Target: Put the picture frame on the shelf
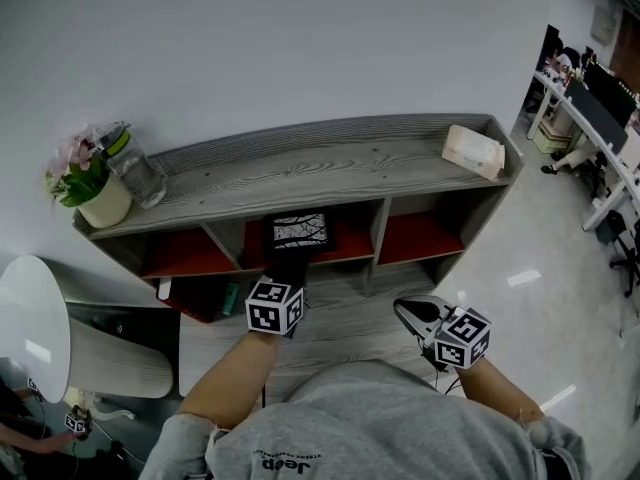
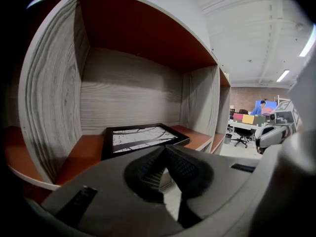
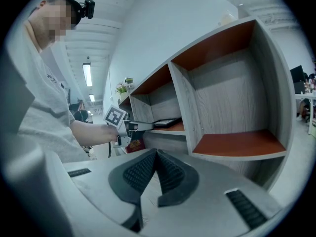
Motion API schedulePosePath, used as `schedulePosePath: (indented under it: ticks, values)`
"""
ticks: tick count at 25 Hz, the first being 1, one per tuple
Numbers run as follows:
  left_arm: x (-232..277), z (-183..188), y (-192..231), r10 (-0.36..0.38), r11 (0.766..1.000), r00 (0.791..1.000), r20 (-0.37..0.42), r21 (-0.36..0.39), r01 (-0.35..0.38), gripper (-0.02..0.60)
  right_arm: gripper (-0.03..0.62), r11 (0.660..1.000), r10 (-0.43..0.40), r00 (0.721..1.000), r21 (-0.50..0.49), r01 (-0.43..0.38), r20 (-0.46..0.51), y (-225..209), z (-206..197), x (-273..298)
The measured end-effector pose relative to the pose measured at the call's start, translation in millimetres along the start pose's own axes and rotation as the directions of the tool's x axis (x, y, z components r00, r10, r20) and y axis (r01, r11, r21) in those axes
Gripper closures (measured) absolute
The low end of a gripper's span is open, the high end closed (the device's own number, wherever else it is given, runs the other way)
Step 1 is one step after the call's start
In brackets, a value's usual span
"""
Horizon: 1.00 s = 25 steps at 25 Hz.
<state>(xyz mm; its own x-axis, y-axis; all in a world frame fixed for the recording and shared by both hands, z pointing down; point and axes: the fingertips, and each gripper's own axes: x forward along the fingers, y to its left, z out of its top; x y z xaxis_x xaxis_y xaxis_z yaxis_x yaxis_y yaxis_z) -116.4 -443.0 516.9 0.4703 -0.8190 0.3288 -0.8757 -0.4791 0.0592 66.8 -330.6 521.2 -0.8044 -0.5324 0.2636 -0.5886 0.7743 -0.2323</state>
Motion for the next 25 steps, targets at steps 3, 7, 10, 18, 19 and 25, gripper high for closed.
schedulePosePath:
  ticks: [3, 7, 10, 18, 19, 25]
  values:
    - [1, 1, 1, -0.003, 1.0, 1.0, -0.003, 0.012, 0.003, 0.571, 0.579, 1.0, 0.0, 1.0, 0.001, 0.0, 0.003, -1, 0, 0]
    - [1, 1, 1, 0.003, 1.0, 1.0, -0.002, 0.002, -0.003, 0.571, 0.579, 1.0, 0.002, 1.0, 0.001, -0.002, 0.008, -2, 1, -1]
    - [0, 1, 0, 0.001, 1.0, 1.0, 0.006, -0.03, -0.001, 0.574, 0.579, 1.0, 0.01, 1.0, -0.002, -0.01, 0.016, 0, 3, -3]
    - [-38, 13, -20, -0.041, 0.994, 0.992, 0.122, -0.1, 0.053, 0.574, 0.579, 0.999, 0.043, 0.998, -0.015, -0.042, 0.044, 2, 11, -15]
    - [-47, 14, -24, -0.051, 0.99, 0.987, 0.149, -0.12, 0.07, 0.574, 0.579, 0.999, 0.049, 0.998, -0.019, -0.048, 0.049, 2, 13, -17]
    - [-112, 8, -48, -0.054, 0.976, 0.961, 0.272, -0.189, 0.108, 0.574, 0.58, 0.994, 0.108, 0.991, -0.023, -0.106, 0.077, -1, 17, -35]
